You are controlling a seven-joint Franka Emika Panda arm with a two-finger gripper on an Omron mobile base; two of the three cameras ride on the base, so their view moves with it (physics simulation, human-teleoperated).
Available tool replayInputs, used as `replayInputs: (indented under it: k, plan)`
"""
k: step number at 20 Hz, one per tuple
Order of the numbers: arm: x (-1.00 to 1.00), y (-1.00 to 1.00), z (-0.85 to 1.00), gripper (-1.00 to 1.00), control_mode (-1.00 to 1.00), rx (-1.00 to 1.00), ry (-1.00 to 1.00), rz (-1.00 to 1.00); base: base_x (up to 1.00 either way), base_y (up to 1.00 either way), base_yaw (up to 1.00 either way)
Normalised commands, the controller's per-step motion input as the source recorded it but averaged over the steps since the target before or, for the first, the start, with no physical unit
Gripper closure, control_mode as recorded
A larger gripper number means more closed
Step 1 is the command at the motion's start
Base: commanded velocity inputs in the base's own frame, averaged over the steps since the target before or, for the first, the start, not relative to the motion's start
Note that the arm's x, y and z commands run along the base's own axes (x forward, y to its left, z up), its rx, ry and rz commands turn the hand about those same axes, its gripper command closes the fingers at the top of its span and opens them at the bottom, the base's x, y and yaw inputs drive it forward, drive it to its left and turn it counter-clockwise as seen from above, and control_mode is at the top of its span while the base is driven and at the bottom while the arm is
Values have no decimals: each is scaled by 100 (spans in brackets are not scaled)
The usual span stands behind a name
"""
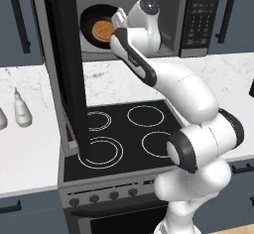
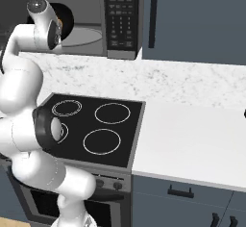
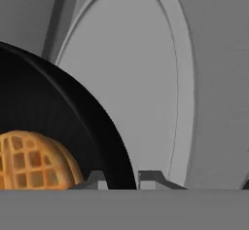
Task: Open the microwave, place the bowl with waffle inside the microwave, then close the microwave door and turn it on.
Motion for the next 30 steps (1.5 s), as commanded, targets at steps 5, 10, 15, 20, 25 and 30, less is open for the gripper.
replayInputs:
  k: [5,10,15,20,25,30]
  plan:
    - [52,1,-10,100,-100,-4,19,-11,0,0,0]
    - [34,7,-21,100,-100,-1,10,-17,0,0,0]
    - [19,0,-17,-100,-100,0,4,-12,0,0,0]
    - [-6,-12,-3,-100,-100,4,-4,-1,0,0,0]
    - [-60,-52,-13,-100,-100,4,-11,0,0,0,0]
    - [-98,-73,-28,-100,-100,1,-18,1,0,0,0]
